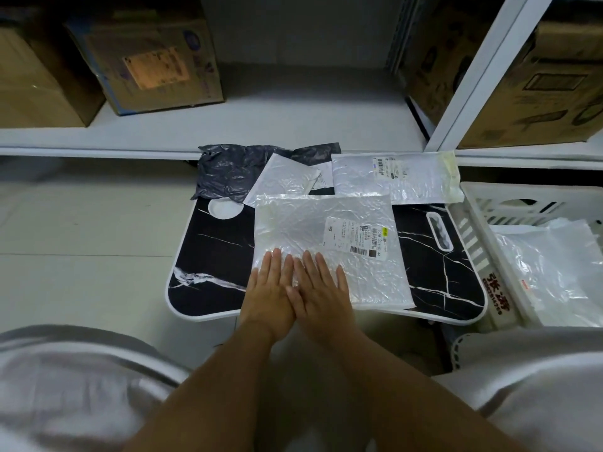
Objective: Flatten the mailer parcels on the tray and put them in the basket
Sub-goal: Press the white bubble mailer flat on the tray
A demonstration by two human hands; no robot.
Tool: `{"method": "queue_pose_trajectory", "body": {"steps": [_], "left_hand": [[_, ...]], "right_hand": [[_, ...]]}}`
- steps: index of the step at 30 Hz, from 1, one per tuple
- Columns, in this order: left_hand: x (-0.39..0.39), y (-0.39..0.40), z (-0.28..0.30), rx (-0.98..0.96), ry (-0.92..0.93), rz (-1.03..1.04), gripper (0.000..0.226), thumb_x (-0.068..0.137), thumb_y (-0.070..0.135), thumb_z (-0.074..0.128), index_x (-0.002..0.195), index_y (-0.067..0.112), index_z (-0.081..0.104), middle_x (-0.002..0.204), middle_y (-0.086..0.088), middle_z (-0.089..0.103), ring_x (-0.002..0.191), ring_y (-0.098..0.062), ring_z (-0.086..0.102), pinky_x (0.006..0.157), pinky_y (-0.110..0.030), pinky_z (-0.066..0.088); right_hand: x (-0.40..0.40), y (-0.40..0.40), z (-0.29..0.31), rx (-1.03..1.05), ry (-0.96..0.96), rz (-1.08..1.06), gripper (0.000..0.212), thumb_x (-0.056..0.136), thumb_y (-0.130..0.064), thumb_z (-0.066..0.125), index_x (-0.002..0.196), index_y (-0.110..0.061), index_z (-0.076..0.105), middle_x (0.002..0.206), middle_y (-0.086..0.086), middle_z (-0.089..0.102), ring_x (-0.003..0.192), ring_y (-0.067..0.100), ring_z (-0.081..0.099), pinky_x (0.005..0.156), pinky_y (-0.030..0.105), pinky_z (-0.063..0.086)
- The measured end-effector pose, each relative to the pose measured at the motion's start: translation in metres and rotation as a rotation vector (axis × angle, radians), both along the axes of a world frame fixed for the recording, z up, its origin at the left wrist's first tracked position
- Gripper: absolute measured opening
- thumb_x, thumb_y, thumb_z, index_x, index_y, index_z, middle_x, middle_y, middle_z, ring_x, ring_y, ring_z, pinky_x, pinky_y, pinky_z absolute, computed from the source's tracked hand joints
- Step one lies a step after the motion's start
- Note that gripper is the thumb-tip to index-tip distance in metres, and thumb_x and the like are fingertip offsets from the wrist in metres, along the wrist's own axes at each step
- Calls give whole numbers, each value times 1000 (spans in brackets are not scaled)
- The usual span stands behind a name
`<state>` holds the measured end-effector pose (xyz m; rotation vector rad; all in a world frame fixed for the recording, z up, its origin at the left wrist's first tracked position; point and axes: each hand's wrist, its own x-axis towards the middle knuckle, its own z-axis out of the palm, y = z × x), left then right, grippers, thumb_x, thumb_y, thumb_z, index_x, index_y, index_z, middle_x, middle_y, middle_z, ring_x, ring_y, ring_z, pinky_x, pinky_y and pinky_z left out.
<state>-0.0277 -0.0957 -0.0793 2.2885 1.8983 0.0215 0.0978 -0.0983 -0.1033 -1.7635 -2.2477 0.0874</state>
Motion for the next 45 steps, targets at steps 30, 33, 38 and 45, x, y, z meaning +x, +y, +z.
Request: {"method": "queue_pose_trajectory", "body": {"steps": [30, 33, 38, 45], "left_hand": [[20, 77, 24, 88, 79, 42, 29, 98, 32, 34, 119, 22, 52, 121, -1, 49, 116, -23, 43, 104, -41, 33], [23, 88, 19, 7, 36, 55, 30, 99, 24, 38, 128, 21, 45, 150, -7, 23, 145, -30, 11, 116, -52, 15], [24, 97, 13, -196, 24, 60, 58, 100, 22, 31, 151, 13, 4, 160, -3, -2, 147, -33, -8, 115, -59, 10], [24, 101, 12, -169, 31, 109, 53, 100, 41, 14, 151, 26, 13, 161, -4, 1, 147, -28, 3, 115, -49, 18]], "right_hand": [[19, 80, 25, 51, -62, -64, 30, 91, -39, 43, 94, -17, 63, 100, 2, 62, 100, 27, 57, 91, 51, 38], [25, 92, 27, -194, -16, -13, 39, 97, -45, 33, 120, -19, 51, 145, 2, 40, 143, 32, 23, 111, 61, 16], [29, 94, 24, -366, -8, -27, 61, 99, -49, 26, 152, -20, 17, 162, 4, 8, 149, 27, 0, 117, 55, 4], [30, 98, 22, -266, 27, -56, 48, 98, -44, 32, 142, -25, 39, 156, 5, 27, 145, 23, 20, 115, 46, 19]]}}
